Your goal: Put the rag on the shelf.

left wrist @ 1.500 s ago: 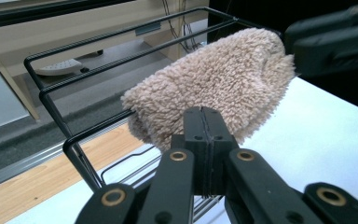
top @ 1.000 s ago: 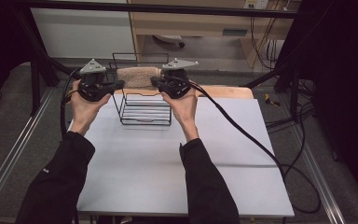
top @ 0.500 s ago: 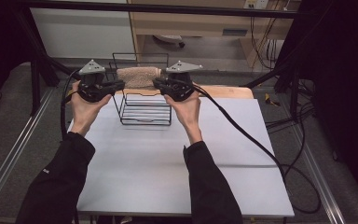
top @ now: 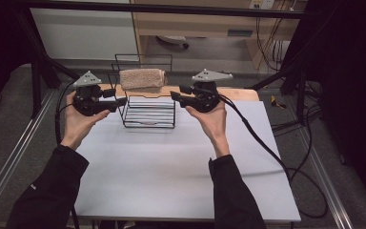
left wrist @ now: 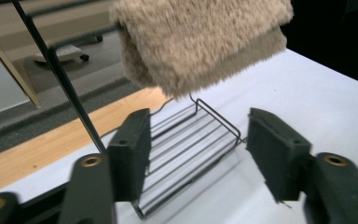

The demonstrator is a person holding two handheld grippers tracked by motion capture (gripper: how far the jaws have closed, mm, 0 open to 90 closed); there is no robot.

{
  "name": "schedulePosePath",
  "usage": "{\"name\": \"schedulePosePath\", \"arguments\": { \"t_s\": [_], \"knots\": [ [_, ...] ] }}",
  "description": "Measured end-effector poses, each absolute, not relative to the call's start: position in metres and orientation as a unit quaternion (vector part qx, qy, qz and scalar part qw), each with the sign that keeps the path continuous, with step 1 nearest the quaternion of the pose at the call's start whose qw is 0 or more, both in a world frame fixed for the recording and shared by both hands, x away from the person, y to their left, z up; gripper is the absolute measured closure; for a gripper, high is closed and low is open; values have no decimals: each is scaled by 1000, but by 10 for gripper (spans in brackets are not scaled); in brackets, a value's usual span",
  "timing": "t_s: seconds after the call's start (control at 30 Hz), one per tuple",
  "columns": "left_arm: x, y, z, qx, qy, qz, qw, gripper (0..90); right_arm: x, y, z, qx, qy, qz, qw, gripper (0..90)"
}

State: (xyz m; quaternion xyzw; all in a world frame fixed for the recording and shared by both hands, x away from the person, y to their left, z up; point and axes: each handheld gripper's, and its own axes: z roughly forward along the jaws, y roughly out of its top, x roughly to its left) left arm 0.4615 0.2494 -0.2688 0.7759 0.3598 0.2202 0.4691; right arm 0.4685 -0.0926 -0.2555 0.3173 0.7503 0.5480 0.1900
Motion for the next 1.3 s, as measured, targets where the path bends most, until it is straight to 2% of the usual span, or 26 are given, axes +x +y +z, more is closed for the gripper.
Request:
{"name": "schedulePosePath", "arguments": {
  "t_s": [0.23,0.33,0.47,0.77,1.3],
  "knots": [
    [449,252,-291,781,357,205,470,239,457,-121,-264,335,746,542,195,323],
    [445,254,-300,784,361,199,465,198,454,-134,-271,347,743,536,199,192],
    [439,255,-312,783,367,191,465,152,451,-151,-283,355,747,527,196,130],
    [421,258,-343,790,375,192,445,83,434,-185,-309,369,746,525,180,53],
    [394,269,-399,796,380,172,439,94,399,-227,-380,390,753,509,146,6]
  ]
}}
